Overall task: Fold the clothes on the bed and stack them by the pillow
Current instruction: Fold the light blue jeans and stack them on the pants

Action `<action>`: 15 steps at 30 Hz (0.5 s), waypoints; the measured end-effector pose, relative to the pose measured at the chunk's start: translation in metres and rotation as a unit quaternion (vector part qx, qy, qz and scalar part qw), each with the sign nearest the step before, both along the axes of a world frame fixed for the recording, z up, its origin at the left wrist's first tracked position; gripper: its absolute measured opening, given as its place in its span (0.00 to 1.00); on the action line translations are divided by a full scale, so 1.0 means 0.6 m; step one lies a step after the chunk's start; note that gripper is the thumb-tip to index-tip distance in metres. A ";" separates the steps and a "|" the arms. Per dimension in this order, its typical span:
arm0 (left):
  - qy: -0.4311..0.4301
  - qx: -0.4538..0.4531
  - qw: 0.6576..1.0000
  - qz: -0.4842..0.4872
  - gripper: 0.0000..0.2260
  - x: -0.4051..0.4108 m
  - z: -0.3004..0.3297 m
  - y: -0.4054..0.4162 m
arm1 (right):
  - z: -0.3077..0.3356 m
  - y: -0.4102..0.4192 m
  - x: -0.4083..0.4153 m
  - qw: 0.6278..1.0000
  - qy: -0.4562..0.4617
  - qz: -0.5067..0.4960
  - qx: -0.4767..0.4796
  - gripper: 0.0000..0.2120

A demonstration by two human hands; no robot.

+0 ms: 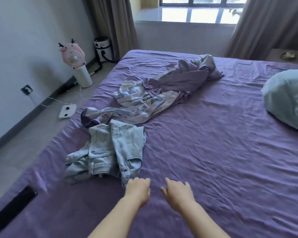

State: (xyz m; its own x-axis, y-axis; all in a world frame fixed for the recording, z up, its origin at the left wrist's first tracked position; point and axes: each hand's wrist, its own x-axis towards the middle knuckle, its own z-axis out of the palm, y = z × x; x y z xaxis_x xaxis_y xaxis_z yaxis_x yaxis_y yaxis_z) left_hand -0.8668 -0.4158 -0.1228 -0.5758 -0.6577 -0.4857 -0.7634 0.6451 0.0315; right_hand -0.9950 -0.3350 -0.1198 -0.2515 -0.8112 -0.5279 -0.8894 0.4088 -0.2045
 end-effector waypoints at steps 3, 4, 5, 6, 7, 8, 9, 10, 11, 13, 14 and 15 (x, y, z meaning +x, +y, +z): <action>0.000 -0.029 0.999 0.030 0.16 0.063 0.010 -0.110 | 0.008 -0.105 0.058 1.000 -0.002 0.021 -0.022 0.22; 0.001 -0.034 0.999 0.040 0.16 0.083 0.013 -0.142 | 0.009 -0.135 0.077 0.999 -0.001 0.027 -0.028 0.21; 0.003 -0.036 0.998 0.048 0.16 0.103 0.013 -0.170 | 0.009 -0.162 0.096 0.999 -0.002 0.033 -0.035 0.19; 0.004 -0.038 0.998 0.056 0.16 0.121 0.011 -0.195 | 0.006 -0.186 0.113 0.999 -0.002 0.037 -0.040 0.18; 0.003 -0.037 0.997 0.062 0.16 0.138 0.005 -0.216 | 0.001 -0.207 0.130 0.998 -0.003 0.042 -0.041 0.18; 0.000 -0.035 0.997 0.066 0.16 0.155 -0.003 -0.233 | -0.007 -0.223 0.146 0.998 -0.002 0.048 -0.041 0.18; -0.003 -0.031 0.997 0.067 0.16 0.169 -0.014 -0.245 | -0.017 -0.238 0.161 0.998 0.001 0.055 -0.039 0.19; -0.007 -0.026 0.997 0.068 0.17 0.183 -0.028 -0.255 | -0.028 -0.248 0.175 0.997 0.005 0.062 -0.038 0.20; -0.012 -0.019 0.997 0.070 0.19 0.195 -0.045 -0.262 | -0.040 -0.256 0.188 0.997 0.009 0.068 -0.038 0.21; -0.026 -0.009 0.997 0.076 0.24 0.214 -0.077 -0.272 | -0.065 -0.270 0.207 0.997 0.017 0.072 -0.039 0.25; -0.035 -0.003 0.997 0.074 0.28 0.221 -0.090 -0.275 | -0.076 -0.275 0.214 0.997 0.021 0.072 -0.034 0.27; -0.047 0.005 0.996 0.070 0.32 0.226 -0.101 -0.277 | -0.088 -0.279 0.219 0.997 0.025 0.072 -0.028 0.30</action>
State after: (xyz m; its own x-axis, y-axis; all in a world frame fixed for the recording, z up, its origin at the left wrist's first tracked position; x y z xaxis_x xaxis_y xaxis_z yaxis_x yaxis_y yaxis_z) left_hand -0.7312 -0.5823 -0.1836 -0.4311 -0.7232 -0.5396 -0.8454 0.5327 -0.0385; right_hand -0.8638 -0.5024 -0.1728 -0.1551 -0.8690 -0.4698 -0.9476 0.2653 -0.1781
